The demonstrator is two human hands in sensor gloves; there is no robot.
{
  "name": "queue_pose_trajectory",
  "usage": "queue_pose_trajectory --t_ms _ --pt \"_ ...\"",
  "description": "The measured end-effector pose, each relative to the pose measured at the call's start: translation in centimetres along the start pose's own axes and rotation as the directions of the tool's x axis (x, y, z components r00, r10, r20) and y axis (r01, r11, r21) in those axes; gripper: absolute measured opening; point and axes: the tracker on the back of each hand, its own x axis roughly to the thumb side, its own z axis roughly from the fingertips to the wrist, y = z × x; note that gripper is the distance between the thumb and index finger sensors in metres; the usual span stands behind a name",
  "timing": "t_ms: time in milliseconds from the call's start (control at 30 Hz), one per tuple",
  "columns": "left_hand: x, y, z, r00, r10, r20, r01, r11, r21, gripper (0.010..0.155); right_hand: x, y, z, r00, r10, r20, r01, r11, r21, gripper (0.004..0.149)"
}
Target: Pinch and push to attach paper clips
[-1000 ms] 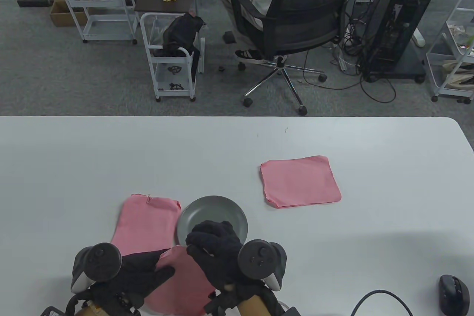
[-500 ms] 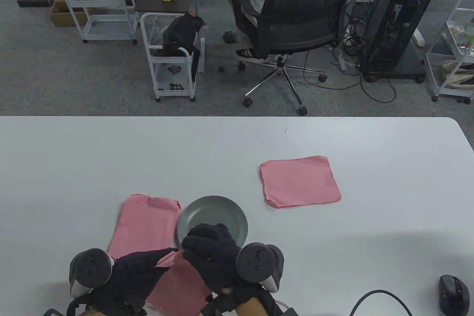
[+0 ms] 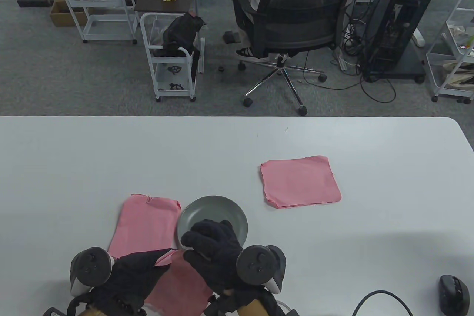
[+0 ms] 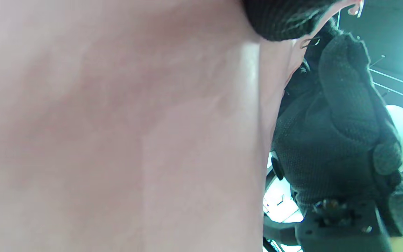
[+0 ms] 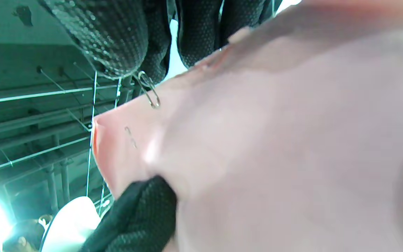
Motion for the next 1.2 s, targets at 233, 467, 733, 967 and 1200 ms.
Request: queue_pose_trajectory --t_ms 233,467,733,967,1200 --pt "0.3 -0.3 0.0 1.000 0.001 0.009 -0.001 1.000 -0.005 0.044 0.3 0.3 0.0 0.998 0.058 0.008 -0.058 0.998 0.006 0.039" --pt "0.3 -0.2 0.0 0.999 0.026 0.018 -0.026 1.000 -0.001 0.043 0.6 0.7 0.2 0.998 0.060 0.024 -0.059 0.998 -0.021 0.037" --pt "0.3 -0.1 0.1 0.998 0.045 0.039 -0.046 0.999 0.016 0.043 0.6 0.9 0.3 0.999 0.034 0.004 -0.033 0.999 -0.023 0.036" --pt "0.3 -0.1 0.1 0.997 0.051 0.050 -0.052 0.999 0.019 0.043 0.2 1.0 0.3 0.999 -0.014 -0.034 0.014 1.000 -0.018 0.036" --pt "-0.1 0.1 0.2 0.999 0.035 0.010 -0.035 0.999 0.017 0.044 -1.1 0.4 0.5 0.989 -0.089 -0.116 0.089 0.996 -0.006 0.064"
